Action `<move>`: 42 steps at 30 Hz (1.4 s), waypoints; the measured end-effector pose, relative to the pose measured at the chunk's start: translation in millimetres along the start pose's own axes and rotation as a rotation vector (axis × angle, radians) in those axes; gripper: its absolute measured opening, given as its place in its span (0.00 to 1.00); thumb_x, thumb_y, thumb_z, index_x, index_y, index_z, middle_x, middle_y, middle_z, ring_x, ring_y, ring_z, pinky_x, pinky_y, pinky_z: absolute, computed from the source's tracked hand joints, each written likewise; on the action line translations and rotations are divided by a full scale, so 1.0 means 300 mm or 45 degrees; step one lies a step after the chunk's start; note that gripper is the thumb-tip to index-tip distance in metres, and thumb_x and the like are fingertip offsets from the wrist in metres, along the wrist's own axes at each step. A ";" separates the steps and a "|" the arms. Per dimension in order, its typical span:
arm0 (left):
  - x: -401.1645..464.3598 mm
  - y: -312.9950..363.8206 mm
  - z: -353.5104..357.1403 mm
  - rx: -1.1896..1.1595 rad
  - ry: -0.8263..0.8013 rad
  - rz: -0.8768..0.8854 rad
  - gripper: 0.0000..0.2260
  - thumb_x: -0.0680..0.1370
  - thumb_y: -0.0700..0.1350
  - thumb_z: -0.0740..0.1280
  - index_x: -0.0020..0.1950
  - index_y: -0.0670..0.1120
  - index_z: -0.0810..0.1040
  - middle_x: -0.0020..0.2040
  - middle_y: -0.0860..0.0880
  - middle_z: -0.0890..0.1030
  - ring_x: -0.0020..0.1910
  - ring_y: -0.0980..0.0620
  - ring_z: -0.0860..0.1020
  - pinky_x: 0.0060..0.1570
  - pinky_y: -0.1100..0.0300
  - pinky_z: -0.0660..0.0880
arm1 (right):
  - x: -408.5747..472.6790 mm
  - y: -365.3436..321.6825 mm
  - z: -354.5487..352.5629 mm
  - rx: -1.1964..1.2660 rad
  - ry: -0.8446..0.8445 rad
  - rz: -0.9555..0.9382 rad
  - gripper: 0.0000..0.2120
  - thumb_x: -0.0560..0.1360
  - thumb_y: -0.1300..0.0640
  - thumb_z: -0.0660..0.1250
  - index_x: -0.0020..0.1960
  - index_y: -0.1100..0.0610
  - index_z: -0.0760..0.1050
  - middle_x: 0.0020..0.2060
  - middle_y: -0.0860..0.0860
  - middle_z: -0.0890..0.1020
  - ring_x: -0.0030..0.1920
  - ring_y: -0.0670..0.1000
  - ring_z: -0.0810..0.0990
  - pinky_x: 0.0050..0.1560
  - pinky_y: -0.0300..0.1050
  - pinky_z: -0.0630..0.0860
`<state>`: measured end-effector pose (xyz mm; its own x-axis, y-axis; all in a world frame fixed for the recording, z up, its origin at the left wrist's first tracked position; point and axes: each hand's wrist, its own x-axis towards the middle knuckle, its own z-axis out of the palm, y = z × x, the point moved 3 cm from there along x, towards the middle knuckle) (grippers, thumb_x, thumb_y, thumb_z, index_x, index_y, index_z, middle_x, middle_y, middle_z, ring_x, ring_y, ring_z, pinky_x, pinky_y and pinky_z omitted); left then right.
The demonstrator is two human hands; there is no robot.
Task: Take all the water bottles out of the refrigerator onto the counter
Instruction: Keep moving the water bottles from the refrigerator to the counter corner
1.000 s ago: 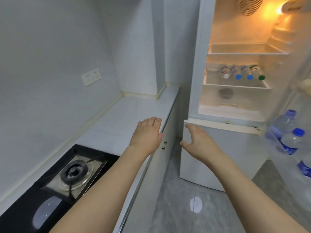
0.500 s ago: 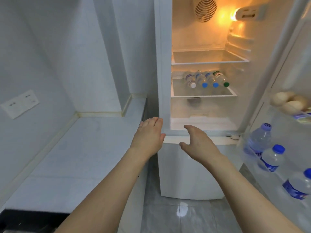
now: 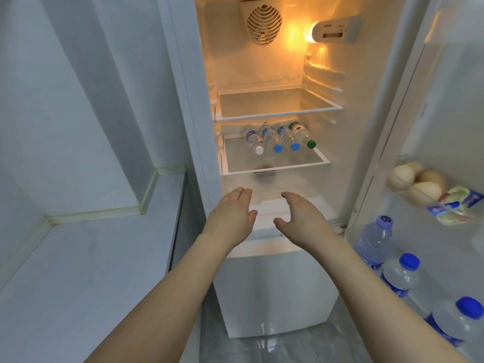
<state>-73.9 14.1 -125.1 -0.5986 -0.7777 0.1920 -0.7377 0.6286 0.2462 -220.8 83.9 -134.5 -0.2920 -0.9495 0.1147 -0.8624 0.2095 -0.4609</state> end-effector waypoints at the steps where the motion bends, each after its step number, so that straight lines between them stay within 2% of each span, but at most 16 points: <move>1: 0.049 -0.002 0.008 -0.016 -0.009 -0.005 0.23 0.82 0.49 0.58 0.75 0.45 0.60 0.74 0.48 0.64 0.71 0.47 0.65 0.67 0.54 0.65 | 0.048 0.017 -0.004 0.008 0.007 0.005 0.30 0.77 0.51 0.64 0.76 0.57 0.59 0.74 0.51 0.65 0.73 0.53 0.64 0.71 0.46 0.61; 6: 0.322 -0.041 0.042 -0.087 -0.065 -0.117 0.22 0.82 0.50 0.59 0.74 0.44 0.62 0.72 0.45 0.67 0.68 0.46 0.68 0.64 0.53 0.67 | 0.317 0.106 -0.017 0.078 0.021 0.064 0.29 0.77 0.53 0.64 0.75 0.57 0.60 0.73 0.52 0.66 0.72 0.52 0.64 0.70 0.44 0.61; 12: 0.653 -0.116 0.113 -0.214 -0.061 -0.315 0.15 0.81 0.51 0.60 0.62 0.42 0.70 0.59 0.43 0.77 0.56 0.43 0.75 0.52 0.53 0.72 | 0.645 0.217 0.052 0.176 0.054 0.187 0.25 0.77 0.54 0.63 0.72 0.57 0.64 0.70 0.53 0.70 0.69 0.54 0.69 0.67 0.47 0.66; 17: 0.864 -0.174 0.195 -0.355 -0.062 -0.461 0.14 0.80 0.54 0.61 0.58 0.45 0.70 0.54 0.46 0.77 0.50 0.45 0.75 0.49 0.53 0.74 | 0.857 0.283 0.123 0.234 0.123 0.252 0.20 0.78 0.55 0.62 0.69 0.58 0.67 0.66 0.54 0.74 0.65 0.54 0.72 0.64 0.49 0.69; 20: 0.971 -0.217 0.246 -0.464 -0.067 -0.530 0.13 0.80 0.54 0.62 0.56 0.45 0.69 0.52 0.47 0.75 0.47 0.47 0.73 0.45 0.56 0.70 | 0.967 0.322 0.158 0.219 0.149 0.279 0.19 0.78 0.53 0.62 0.67 0.57 0.69 0.63 0.54 0.75 0.63 0.54 0.74 0.61 0.50 0.71; 25: 1.106 -0.269 0.352 -0.535 0.008 -0.581 0.20 0.79 0.58 0.61 0.63 0.44 0.71 0.60 0.45 0.77 0.56 0.44 0.76 0.49 0.57 0.69 | 1.122 0.372 0.173 0.130 0.244 0.257 0.16 0.78 0.51 0.62 0.63 0.57 0.70 0.58 0.55 0.77 0.57 0.57 0.76 0.54 0.50 0.74; 28: 1.162 -0.279 0.410 -0.445 0.083 -0.646 0.23 0.75 0.63 0.58 0.59 0.46 0.73 0.56 0.46 0.79 0.55 0.44 0.77 0.58 0.48 0.71 | 1.193 0.393 0.203 0.009 0.233 0.277 0.16 0.77 0.47 0.61 0.60 0.56 0.71 0.54 0.54 0.79 0.53 0.57 0.78 0.48 0.48 0.73; 30: 1.185 -0.282 0.431 -0.287 0.146 -0.667 0.28 0.71 0.68 0.53 0.56 0.48 0.76 0.52 0.48 0.81 0.53 0.44 0.78 0.60 0.43 0.69 | 1.231 0.397 0.220 -0.078 0.238 0.274 0.17 0.78 0.44 0.60 0.57 0.56 0.72 0.51 0.53 0.80 0.51 0.55 0.78 0.47 0.48 0.74; 35: 1.202 -0.294 0.469 -0.191 0.273 -0.684 0.31 0.71 0.68 0.51 0.54 0.46 0.78 0.51 0.47 0.81 0.52 0.45 0.78 0.60 0.41 0.70 | 1.278 0.390 0.247 -0.104 0.326 0.289 0.19 0.77 0.39 0.59 0.52 0.55 0.74 0.46 0.51 0.80 0.46 0.52 0.79 0.44 0.46 0.77; 39: 1.193 -0.309 0.469 -0.289 0.384 -0.710 0.22 0.75 0.60 0.56 0.48 0.44 0.79 0.46 0.47 0.79 0.45 0.48 0.74 0.58 0.44 0.72 | 1.282 0.410 0.270 -0.093 0.390 0.251 0.17 0.78 0.42 0.58 0.50 0.55 0.73 0.45 0.52 0.80 0.45 0.52 0.78 0.43 0.47 0.75; 42: 1.191 -0.310 0.463 -0.315 0.455 -0.714 0.19 0.76 0.58 0.58 0.47 0.44 0.79 0.44 0.47 0.78 0.42 0.52 0.71 0.51 0.51 0.74 | 1.280 0.416 0.279 -0.076 0.434 0.233 0.16 0.79 0.42 0.57 0.49 0.55 0.73 0.44 0.51 0.79 0.44 0.51 0.78 0.43 0.45 0.75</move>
<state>-262.5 -321.4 -211.4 0.0213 -0.9647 0.2626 -0.7867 0.1460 0.5999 -405.9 -274.2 -221.5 -0.5549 -0.7655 0.3257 -0.8031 0.3909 -0.4496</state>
